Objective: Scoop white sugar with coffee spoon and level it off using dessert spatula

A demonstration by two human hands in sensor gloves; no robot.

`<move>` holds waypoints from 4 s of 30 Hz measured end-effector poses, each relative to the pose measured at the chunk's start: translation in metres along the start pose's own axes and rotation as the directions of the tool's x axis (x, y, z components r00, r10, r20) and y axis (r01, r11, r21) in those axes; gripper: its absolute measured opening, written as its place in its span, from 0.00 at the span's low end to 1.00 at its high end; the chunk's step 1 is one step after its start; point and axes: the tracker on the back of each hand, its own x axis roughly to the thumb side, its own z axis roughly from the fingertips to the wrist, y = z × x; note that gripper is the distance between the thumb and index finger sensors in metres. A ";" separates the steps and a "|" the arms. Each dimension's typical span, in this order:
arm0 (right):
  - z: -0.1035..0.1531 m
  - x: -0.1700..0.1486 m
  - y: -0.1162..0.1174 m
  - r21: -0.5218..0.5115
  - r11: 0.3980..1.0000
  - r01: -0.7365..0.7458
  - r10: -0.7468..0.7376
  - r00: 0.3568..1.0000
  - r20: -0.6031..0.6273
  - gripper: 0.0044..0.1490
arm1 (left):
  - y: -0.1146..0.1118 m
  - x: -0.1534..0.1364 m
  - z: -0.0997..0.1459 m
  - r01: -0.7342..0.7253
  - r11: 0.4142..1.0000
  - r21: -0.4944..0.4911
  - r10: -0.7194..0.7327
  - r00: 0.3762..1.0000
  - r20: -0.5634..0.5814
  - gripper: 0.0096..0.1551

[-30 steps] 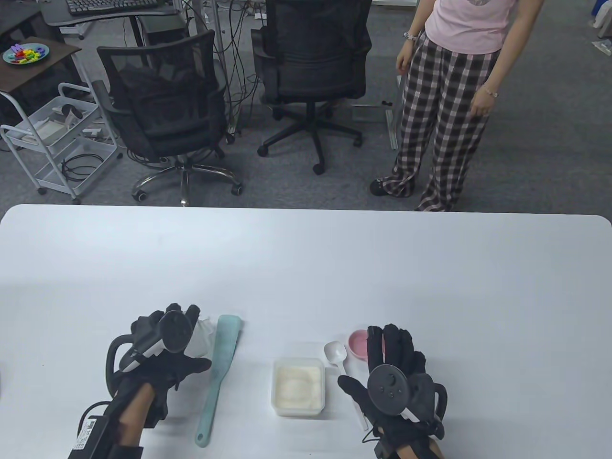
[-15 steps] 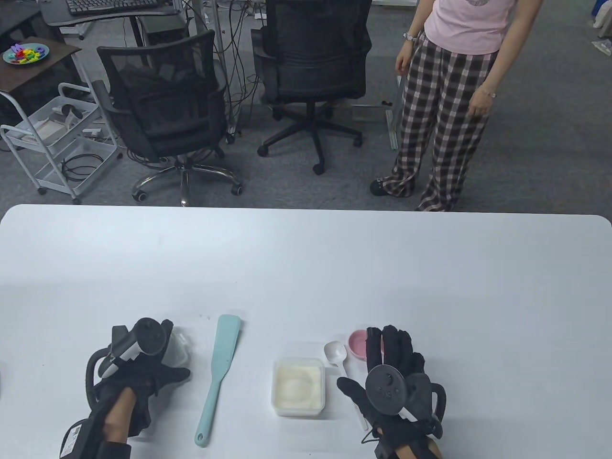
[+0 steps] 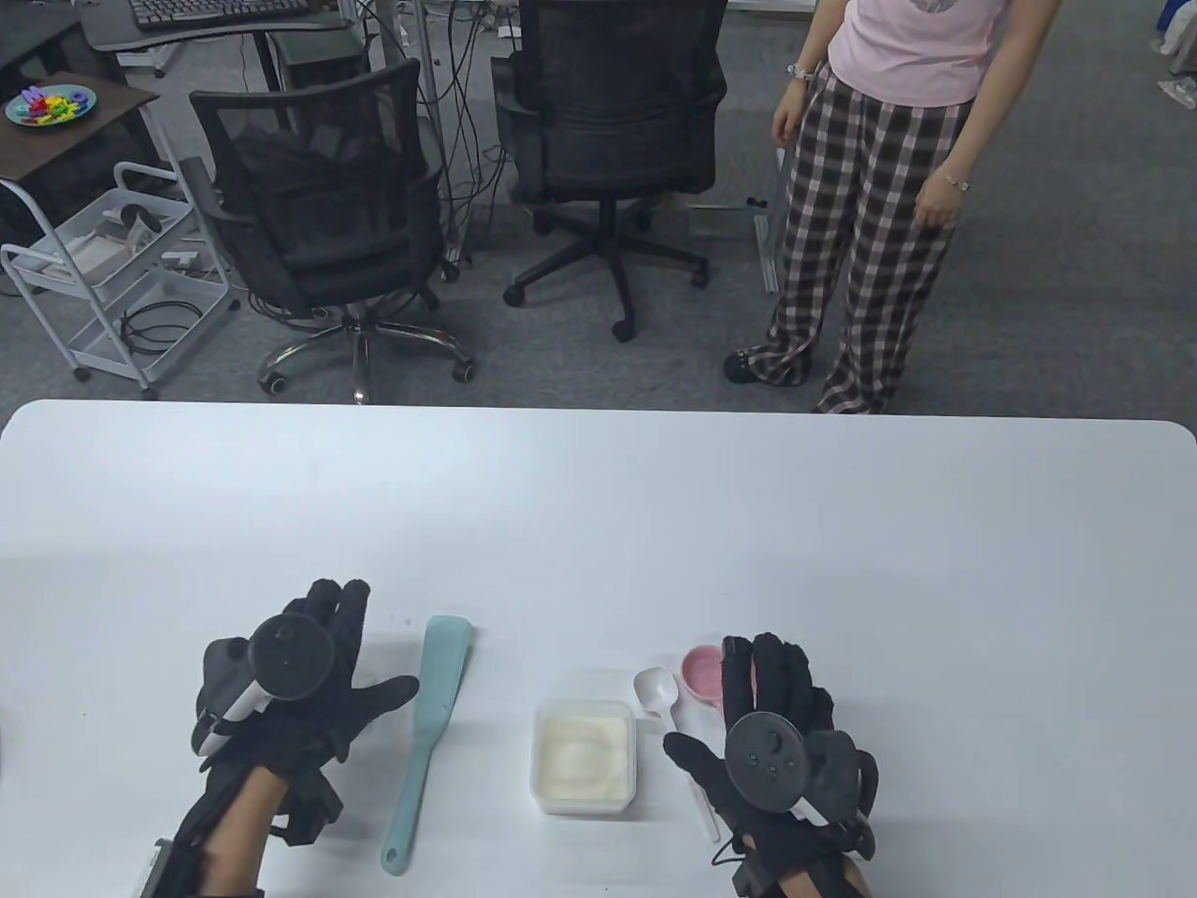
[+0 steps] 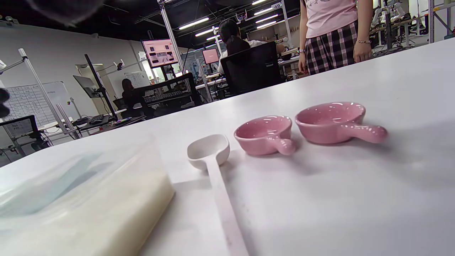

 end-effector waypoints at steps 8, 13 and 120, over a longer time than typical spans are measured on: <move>-0.001 0.000 0.001 0.004 1.000 0.009 -0.009 1.000 0.003 0.69 | -0.017 0.065 0.011 0.086 0.996 -0.021 -0.084 0.992 0.093 0.65; -0.002 -0.001 0.002 0.007 1.000 0.019 -0.019 1.000 -0.012 0.68 | -0.024 0.089 0.009 0.122 0.992 -0.034 -0.118 0.986 0.114 0.65; -0.012 0.010 0.036 0.300 0.923 0.241 -0.240 0.970 -0.039 0.28 | -0.119 0.121 0.005 0.224 0.940 -0.258 -0.132 0.935 0.330 0.69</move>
